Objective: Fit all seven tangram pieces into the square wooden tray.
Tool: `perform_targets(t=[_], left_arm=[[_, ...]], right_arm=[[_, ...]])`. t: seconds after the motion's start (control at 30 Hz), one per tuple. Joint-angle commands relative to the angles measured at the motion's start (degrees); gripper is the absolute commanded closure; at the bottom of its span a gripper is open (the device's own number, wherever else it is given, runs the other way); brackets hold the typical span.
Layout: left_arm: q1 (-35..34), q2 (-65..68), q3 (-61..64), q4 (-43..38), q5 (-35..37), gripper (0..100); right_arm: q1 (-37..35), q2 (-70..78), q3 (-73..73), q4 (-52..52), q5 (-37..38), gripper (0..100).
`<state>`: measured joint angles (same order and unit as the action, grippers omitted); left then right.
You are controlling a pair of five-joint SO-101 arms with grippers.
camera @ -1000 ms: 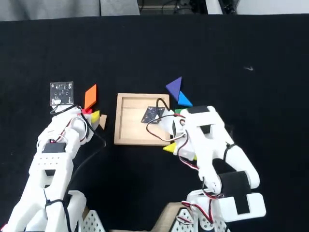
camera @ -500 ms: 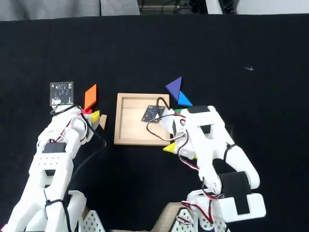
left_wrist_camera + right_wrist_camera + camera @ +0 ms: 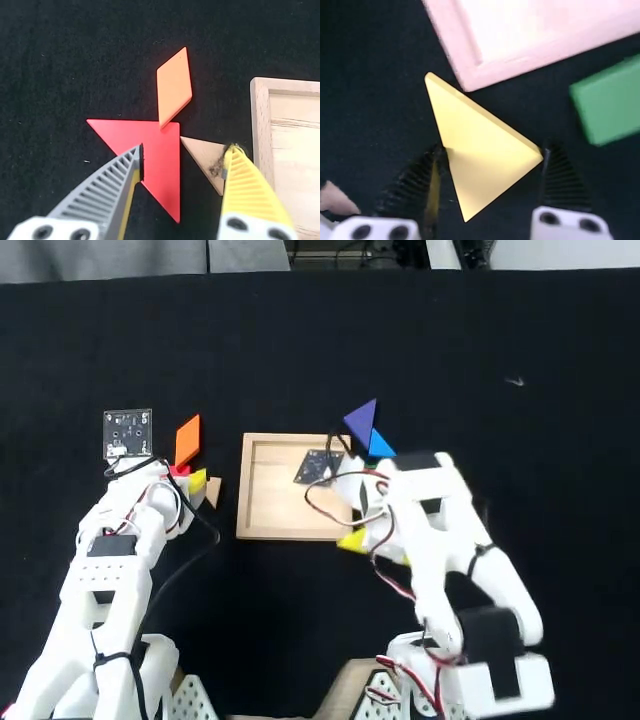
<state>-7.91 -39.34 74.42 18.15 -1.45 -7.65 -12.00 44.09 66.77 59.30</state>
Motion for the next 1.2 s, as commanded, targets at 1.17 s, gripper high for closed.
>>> perform_targets(t=[1.17], left_arm=[[-2.42, -1.32, 0.75, -3.69, 0.62, 74]], right_arm=[[-22.59, 28.79, -43.56, 6.59, -7.56, 80.1]])
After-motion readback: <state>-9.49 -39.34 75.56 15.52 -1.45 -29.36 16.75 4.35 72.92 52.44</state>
